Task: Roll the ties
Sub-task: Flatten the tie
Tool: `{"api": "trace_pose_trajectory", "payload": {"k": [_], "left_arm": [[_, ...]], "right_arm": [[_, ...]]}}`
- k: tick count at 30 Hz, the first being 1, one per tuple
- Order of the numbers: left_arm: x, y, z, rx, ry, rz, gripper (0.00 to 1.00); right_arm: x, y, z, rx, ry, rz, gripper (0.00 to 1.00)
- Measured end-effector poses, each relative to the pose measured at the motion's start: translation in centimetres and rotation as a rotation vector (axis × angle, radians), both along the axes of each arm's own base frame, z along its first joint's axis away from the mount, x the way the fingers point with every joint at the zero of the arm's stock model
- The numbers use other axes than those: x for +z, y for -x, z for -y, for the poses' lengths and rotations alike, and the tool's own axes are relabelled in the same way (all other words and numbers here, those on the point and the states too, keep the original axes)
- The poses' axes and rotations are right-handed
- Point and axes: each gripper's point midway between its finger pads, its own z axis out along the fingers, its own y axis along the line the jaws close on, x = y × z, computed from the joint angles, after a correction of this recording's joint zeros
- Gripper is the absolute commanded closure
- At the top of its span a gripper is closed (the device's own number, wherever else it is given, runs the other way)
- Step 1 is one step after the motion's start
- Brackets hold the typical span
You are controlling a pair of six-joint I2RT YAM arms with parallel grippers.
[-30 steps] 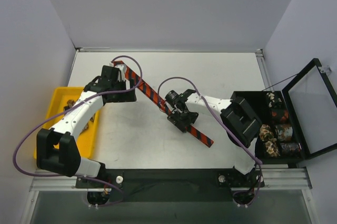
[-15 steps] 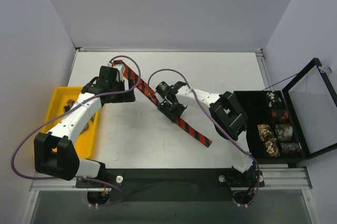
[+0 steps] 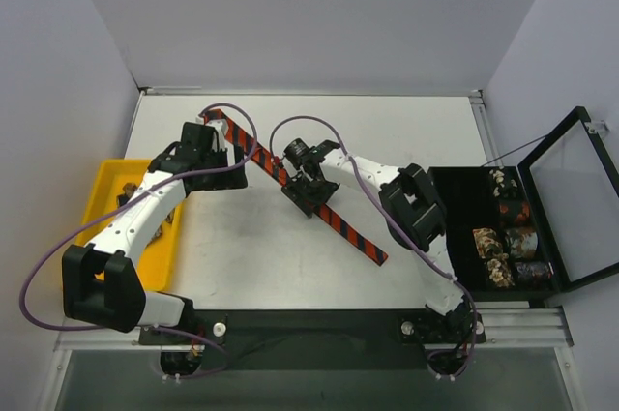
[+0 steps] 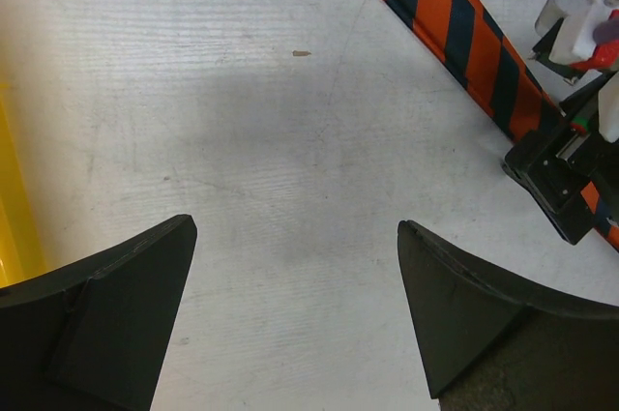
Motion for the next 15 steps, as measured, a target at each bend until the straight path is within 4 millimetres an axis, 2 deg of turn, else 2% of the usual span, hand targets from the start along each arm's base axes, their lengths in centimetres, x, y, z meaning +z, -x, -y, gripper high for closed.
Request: {"api": "trace_pose_trajectory", "payload": {"k": [5,6,9,11,13,14,15], "left_arm": [[0.0,0.2,-0.1,0.001,0.001,-0.002,0.03],[0.0,0.3,-0.1,0.002,0.002,-0.004,0.03],[-0.1,0.5,-0.2,0.008,0.005,-0.012,0.03],[-0.1,0.5,-0.2,0.008,0.006,-0.013,0.03],[-0.1,0.5,-0.1,0.006,0.011,-0.013,0.03],[-0.1,0.6,0.0,0.005,0.013,-0.013,0.03],[-0.1,0.6,0.0,0.004,0.014,-0.013,0.03]], "right_arm": [[0.1,-1.9,-1.9,0.002,-0.03,0.03,0.42],[0.1,-2.3,-2.2,0.002,-0.034,0.036,0.49],[0.0,-3.2,-2.7,-0.003,-0.046,0.046,0.64],[0.1,-3.7,-3.1,-0.005,-0.053,0.055,0.66],[0.1,-4.0,-3.1,-0.009,-0.057,0.059,0.63],[0.2,-4.1,-3.1,-0.012,-0.059,0.062,0.45],[0.2,-4.2,-3.1,-0.023,-0.062,0.062,0.38]]}}
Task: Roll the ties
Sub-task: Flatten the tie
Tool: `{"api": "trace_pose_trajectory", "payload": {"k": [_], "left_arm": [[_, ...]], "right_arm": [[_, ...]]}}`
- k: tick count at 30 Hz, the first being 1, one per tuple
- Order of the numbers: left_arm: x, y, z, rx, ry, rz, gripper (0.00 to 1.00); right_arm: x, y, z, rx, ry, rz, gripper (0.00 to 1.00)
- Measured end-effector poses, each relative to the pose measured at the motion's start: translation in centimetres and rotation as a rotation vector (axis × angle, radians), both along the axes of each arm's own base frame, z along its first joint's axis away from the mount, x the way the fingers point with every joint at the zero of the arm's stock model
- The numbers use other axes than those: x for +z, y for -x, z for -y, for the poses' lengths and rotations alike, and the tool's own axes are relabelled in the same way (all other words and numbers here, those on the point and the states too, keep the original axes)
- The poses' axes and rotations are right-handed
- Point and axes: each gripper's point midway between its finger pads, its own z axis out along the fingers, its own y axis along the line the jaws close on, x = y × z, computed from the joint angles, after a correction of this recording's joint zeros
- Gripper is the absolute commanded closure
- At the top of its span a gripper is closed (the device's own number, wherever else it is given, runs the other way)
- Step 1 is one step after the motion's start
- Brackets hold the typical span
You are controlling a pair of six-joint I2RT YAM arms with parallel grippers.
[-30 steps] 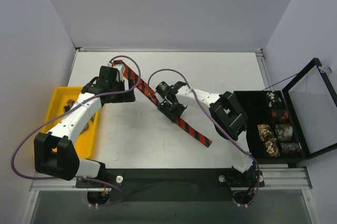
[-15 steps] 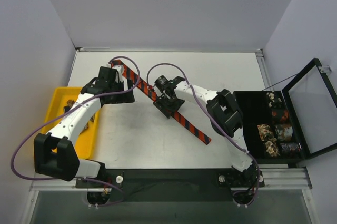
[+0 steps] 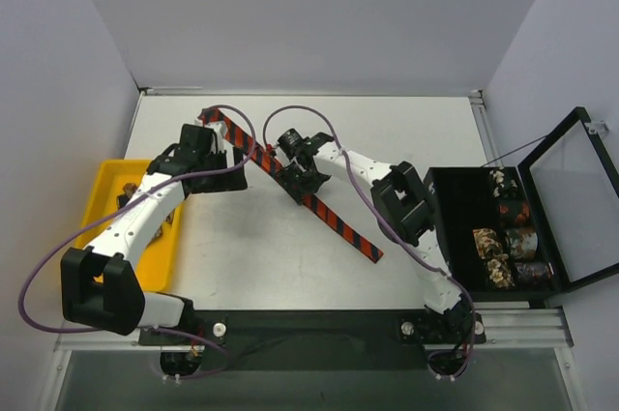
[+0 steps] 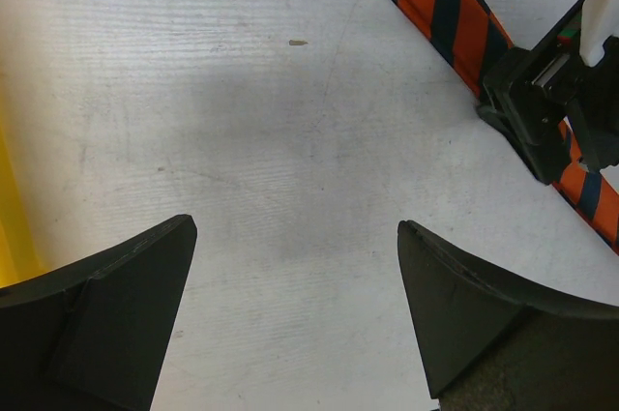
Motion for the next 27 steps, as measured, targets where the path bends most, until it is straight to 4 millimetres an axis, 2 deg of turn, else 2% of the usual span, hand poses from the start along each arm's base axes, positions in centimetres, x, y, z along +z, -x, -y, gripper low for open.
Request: {"api": "trace_pose_trajectory", "payload": {"k": [2,5,8,10,11,12,14,16,17,19,22,23,27], "left_arm": [[0.0,0.0,0.1,-0.001,0.005,-0.001,0.03],[0.0,0.1,0.4,-0.006,0.014,-0.004,0.03],[0.0,0.4,1.4,-0.024,0.022,-0.009,0.03],[-0.2,0.8,2.6,-0.052,0.024,-0.015,0.03],[-0.4,1.0,3.3,-0.072,0.023,-0.02,0.03],[-0.6,1.2,4.2,-0.093,0.023,-0.027,0.03],[-1.1,1.7,5.9,-0.133,0.021,-0.043,0.03],[-1.7,2.1,8.0,-0.179,0.024,-0.057,0.03],[-1.9,2.3,9.0,-0.197,0.026,-0.065,0.03],[-2.4,2.6,10.9,-0.234,0.031,-0.073,0.03],[-2.9,3.0,13.8,-0.289,0.038,-0.076,0.06],[-3.1,3.1,14.8,-0.308,0.039,-0.076,0.07],[-3.7,3.8,19.0,-0.39,0.045,-0.076,0.15]], "right_arm": [[0.1,-0.2,0.1,-0.007,-0.004,0.001,0.21],[0.9,-0.4,0.3,-0.041,-0.026,0.002,0.18],[3.7,0.1,1.3,-0.116,-0.075,0.019,0.19],[6.0,1.2,3.0,-0.185,-0.113,0.035,0.21],[6.2,1.9,4.0,-0.226,-0.116,0.028,0.22],[8.0,2.5,5.3,-0.281,-0.152,0.05,0.23],[9.4,4.9,8.4,-0.404,-0.196,0.055,0.28],[9.2,7.1,11.2,-0.529,-0.235,0.054,0.33],[8.6,8.5,12.6,-0.589,-0.243,0.044,0.39],[7.1,11.2,14.5,-0.696,-0.262,0.022,0.42],[4.1,14.9,16.3,-0.83,-0.301,-0.016,0.46],[3.2,15.9,16.8,-0.868,-0.317,-0.023,0.5],[1.0,18.2,18.1,-1.013,-0.398,-0.036,0.57]]}}
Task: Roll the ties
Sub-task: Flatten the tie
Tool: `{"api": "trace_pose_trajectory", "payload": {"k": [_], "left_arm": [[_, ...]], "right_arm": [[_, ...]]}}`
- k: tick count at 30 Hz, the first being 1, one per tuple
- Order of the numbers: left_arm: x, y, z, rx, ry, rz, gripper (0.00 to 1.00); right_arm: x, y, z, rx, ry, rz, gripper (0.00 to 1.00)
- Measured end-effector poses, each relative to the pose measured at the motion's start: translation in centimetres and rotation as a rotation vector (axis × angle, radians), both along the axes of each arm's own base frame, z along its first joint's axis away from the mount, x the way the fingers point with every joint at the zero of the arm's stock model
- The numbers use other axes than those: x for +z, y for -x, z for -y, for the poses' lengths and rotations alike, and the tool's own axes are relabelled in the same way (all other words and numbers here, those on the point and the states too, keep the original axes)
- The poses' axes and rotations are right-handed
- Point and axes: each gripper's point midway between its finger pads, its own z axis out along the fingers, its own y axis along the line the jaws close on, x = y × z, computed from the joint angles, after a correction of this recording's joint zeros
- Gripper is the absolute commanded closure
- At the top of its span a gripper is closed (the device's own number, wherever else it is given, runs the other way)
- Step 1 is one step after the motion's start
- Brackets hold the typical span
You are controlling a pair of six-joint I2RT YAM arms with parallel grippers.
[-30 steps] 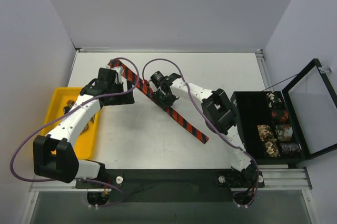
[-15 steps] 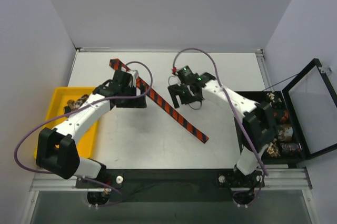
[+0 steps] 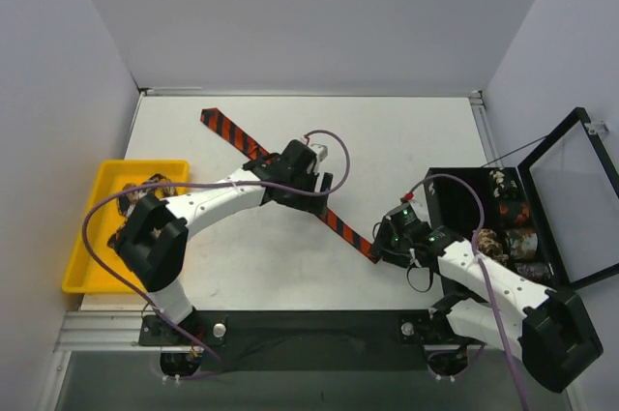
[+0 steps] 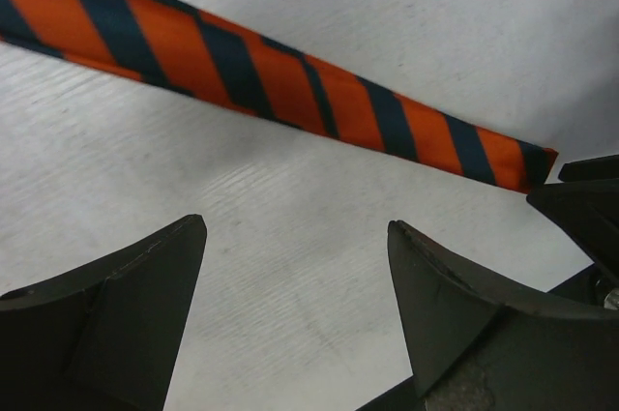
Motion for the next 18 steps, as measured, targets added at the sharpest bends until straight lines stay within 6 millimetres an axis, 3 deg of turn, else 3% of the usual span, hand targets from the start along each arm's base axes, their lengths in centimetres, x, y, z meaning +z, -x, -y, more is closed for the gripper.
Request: {"api": "trace_pose_trajectory", "payload": {"k": [2,5,18], "left_arm": [[-0.5,0.2,1.9,-0.035,0.004,0.002,0.28],[-1.4,0.5,4.0,-0.078,-0.001,-0.004,0.38],[-4.5,0.3,6.3,-0.135,-0.047,-0.027,0.45]], "right_arm": [[-0.3,0.2,0.2,-0.06,-0.041,0.013,0.6],[-0.4,0.1,0.3,-0.128,-0.095,0.042,0.64],[-1.3,-0.1,1.1,-0.249,-0.147,0.076,0.69]]}}
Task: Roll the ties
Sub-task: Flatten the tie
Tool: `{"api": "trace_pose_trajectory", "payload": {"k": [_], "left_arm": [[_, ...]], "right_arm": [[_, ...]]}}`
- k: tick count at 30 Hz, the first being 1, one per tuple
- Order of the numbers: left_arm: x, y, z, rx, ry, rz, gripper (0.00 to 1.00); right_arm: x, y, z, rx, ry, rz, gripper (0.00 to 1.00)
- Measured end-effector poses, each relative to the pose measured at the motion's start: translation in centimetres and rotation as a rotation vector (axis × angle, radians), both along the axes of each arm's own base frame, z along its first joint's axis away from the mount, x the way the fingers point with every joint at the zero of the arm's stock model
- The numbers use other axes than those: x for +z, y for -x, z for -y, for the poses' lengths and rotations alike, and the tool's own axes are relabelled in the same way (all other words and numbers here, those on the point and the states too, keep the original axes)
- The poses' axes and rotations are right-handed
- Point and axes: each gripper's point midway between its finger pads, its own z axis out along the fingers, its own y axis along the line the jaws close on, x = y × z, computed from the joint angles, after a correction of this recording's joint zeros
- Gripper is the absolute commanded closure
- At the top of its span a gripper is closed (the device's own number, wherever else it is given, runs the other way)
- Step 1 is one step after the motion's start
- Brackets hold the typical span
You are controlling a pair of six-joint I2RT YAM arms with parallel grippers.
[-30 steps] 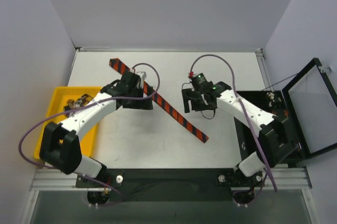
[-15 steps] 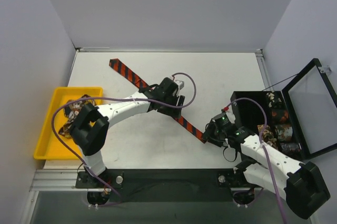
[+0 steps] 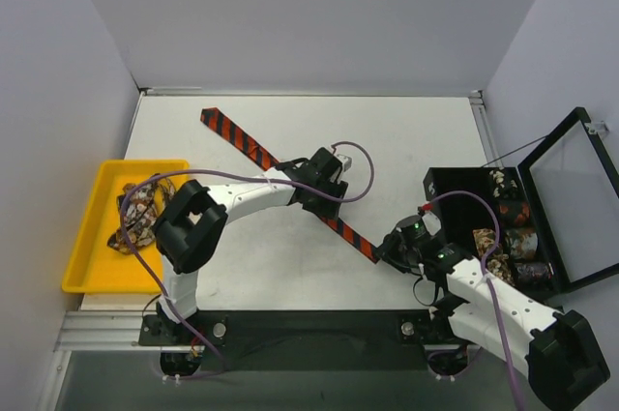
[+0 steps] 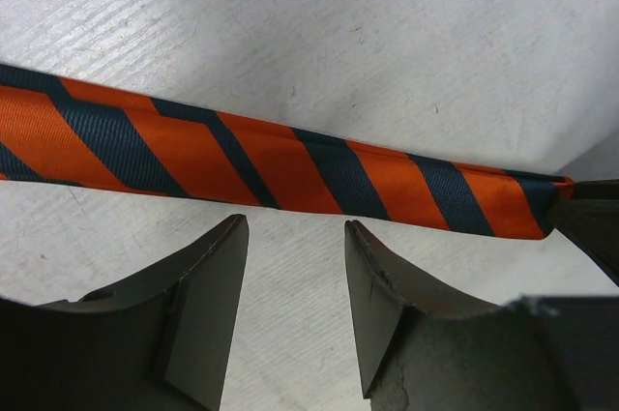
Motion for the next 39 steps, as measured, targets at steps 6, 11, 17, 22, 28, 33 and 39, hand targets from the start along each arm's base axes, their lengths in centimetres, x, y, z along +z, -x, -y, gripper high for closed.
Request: {"api": "trace_pose_trajectory", "payload": {"k": [6,11,17,22,28,33,39], "left_arm": [[-1.2,0.0,0.2,-0.009,-0.021,-0.012,0.46],[-2.3,-0.2,0.2,-0.019,-0.047,-0.016,0.5],[-3.2,-0.4,-0.2,-0.011,-0.075,-0.014,0.52],[-3.3,-0.6,-0.2,-0.007,-0.082,-0.009,0.52],[-3.3,-0.7,-0.1,-0.006,-0.084,-0.004,0.52],[-3.3,-0.7,0.0,0.0,-0.082,-0.007,0.44],[-1.5,-1.0,-0.3,0.037,-0.061,0.007,0.37]], "right_arm": [[-0.3,-0.1,0.1,-0.009,0.001,-0.008,0.7],[-0.4,-0.4,-0.1,-0.014,-0.004,-0.004,0.75],[-0.6,-0.4,-0.1,-0.018,-0.007,-0.016,0.92],[-0.7,-0.3,0.5,-0.025,0.007,-0.031,1.0],[0.6,-0.5,0.7,0.017,0.054,-0.051,1.0],[1.3,-1.1,0.2,0.069,0.081,-0.061,1.0],[0.7,-0.3,0.4,0.128,0.11,-0.095,0.67]]}}
